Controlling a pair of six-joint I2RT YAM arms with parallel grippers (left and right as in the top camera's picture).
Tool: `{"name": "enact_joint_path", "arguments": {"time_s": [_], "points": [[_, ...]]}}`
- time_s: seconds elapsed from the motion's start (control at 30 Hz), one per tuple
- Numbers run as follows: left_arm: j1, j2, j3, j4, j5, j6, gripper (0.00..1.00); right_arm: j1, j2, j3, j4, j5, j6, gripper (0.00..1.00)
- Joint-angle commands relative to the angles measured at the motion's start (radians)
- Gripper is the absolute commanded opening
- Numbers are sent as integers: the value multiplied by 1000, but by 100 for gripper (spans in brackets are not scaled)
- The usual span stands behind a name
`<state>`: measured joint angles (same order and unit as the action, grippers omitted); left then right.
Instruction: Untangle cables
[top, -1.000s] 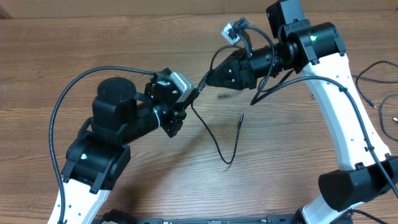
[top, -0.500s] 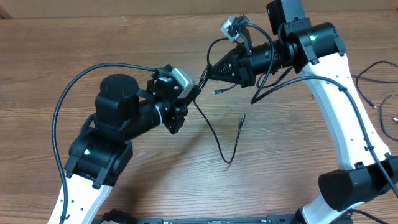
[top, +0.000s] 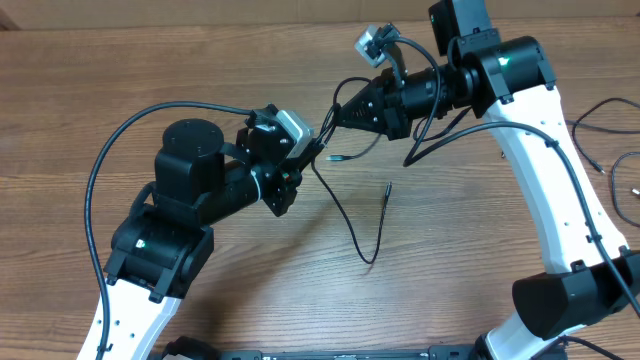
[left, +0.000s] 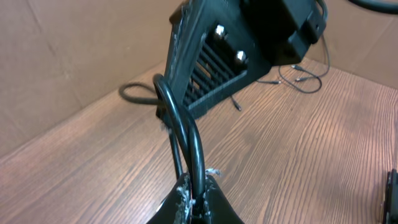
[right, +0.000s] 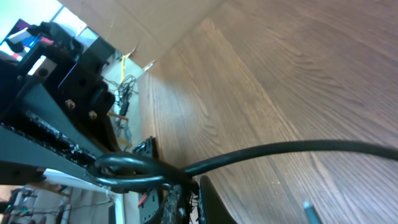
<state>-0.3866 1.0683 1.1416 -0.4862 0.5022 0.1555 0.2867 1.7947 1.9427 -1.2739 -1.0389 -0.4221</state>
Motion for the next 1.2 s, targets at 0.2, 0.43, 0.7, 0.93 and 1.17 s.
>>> {"name": "enact_joint_path", "arguments": {"time_s": [0.2, 0.43, 0.7, 0.93, 1.17], "points": [[-12, 10, 18, -12, -24, -14, 7, -147, -10, 3, 53, 16, 109, 4], [-12, 12, 18, -11, -39, -14, 7, -168, -10, 3, 17, 17, 108, 6], [-12, 12, 18, -10, -37, -14, 7, -163, -10, 3, -94, 17, 55, 61], [-13, 13, 18, 5, -38, -14, 7, -154, -10, 3, -229, 17, 13, 52], [-13, 24, 18, 19, -7, -23, 7, -117, -10, 3, -248, 20, -60, 50]]}}
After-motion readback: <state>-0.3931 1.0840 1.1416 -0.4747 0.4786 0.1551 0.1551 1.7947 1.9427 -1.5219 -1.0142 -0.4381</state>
